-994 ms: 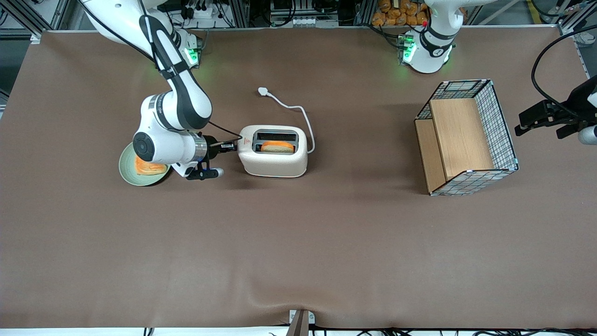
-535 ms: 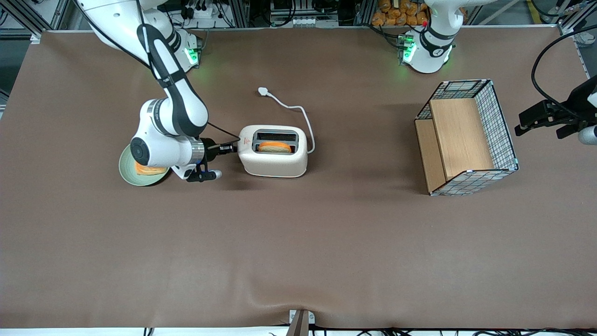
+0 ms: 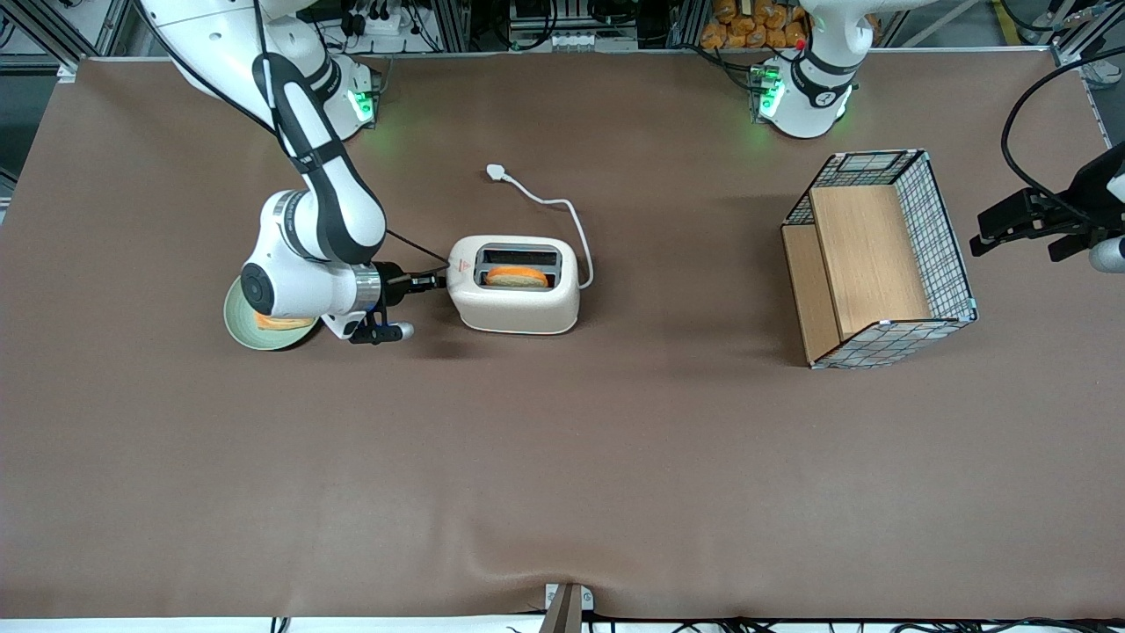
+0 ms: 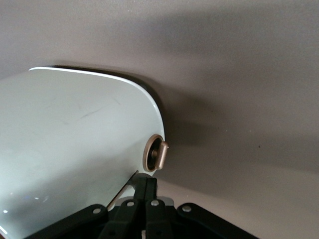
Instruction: Press toaster button with right arm
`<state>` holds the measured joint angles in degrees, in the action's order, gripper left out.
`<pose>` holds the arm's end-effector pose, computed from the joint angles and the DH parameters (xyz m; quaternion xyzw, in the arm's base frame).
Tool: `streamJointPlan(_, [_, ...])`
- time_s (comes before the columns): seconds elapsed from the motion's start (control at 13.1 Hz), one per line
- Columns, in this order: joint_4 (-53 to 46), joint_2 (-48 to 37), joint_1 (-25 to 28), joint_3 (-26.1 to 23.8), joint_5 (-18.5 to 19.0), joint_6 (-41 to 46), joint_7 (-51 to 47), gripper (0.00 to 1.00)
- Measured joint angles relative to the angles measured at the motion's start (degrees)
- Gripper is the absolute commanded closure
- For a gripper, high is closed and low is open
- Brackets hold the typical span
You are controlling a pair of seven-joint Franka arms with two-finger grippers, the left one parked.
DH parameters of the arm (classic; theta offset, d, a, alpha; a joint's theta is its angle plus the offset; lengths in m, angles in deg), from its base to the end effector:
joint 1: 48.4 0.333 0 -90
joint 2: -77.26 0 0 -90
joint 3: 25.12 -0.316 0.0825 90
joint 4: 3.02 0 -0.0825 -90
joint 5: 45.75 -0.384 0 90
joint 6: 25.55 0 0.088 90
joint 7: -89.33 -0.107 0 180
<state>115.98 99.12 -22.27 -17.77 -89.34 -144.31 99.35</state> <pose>0.5120 0.2116 0.2265 -0.9493 0.0012 0.1917 0.2491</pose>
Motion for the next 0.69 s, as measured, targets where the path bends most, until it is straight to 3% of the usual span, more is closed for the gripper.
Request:
streamJointPlan(0.54, [-1.4, 0.0, -0.8, 0.2, -0.3, 4.2, 0.6, 1.00])
streamJointPlan(0.61, [-2.2, 0.0, -1.3, 0.2, -0.3, 5.6, 0.6, 0.76])
streamJointPlan(0.69, [-3.0, -0.1, -1.7, 0.4, -0.1, 6.5, 0.5, 0.21])
